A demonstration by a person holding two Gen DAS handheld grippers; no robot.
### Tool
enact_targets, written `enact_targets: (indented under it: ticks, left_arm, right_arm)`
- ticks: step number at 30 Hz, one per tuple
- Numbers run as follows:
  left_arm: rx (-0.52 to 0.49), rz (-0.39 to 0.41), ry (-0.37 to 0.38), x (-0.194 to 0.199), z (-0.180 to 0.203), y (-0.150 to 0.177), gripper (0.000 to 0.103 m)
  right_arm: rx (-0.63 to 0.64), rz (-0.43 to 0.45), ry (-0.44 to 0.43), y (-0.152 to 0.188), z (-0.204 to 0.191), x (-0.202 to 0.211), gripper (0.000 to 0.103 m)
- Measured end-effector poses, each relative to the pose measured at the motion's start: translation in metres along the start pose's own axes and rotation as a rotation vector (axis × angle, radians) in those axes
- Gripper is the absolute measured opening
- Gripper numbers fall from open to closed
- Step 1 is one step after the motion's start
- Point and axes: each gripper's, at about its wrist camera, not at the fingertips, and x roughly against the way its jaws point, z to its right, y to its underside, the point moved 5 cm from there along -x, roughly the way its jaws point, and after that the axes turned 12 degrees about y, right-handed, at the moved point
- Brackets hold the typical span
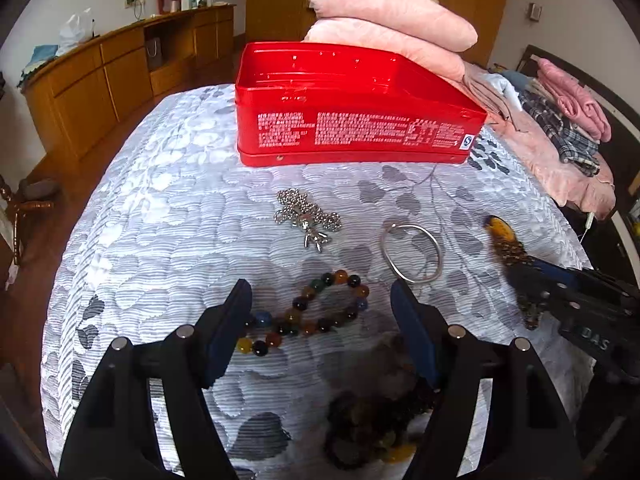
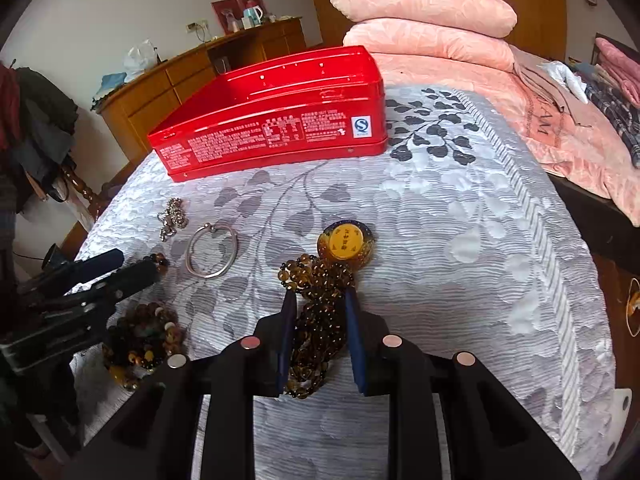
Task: Organize jewelry
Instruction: 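Grasp the amber bead strand with the right tool while the left tool moves to the multicolour bracelet, then close the left tool on the multicolour bead bracelet and lift it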
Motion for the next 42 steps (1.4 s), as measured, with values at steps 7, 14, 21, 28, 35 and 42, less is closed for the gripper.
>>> enact_targets:
  ticks: [7, 14, 21, 28, 35, 42]
  left_arm:
    - [-0.037, -0.037, -0.006, -0.015, 0.008, 0.000, 0.069]
    - [-0.043, -0.028, -0.014, -0.007, -0.001, 0.005, 0.046]
    - [-0.045, -0.026, -0.027, -0.006, -0.004, 0.005, 0.036]
    - [0.014, -0.001, 0.015, 0.000, -0.014, 0.004, 0.007]
    - [0.035, 0.045, 0.056, 0.017, -0.013, 0.006, 0.007]
    - [0.040, 0.107, 0.098, 0.042, -0.006, -0.003, 0.007]
  right_arm:
    - [-0.003, -0.002, -0.008, 0.000, 0.001, -0.002, 0.024]
    - [0.002, -0.004, -0.008, 0.000, 0.000, -0.004, 0.026]
    - [0.012, -0.005, 0.002, -0.002, -0.004, -0.005, 0.032]
    - [0.029, 0.007, 0.028, -0.002, -0.007, -0.006, 0.027]
    - [0.005, 0.015, -0.031, -0.002, -0.004, 0.007, 0.023]
    - [0.000, 0.062, -0.071, -0.014, -0.002, 0.032, 0.023]
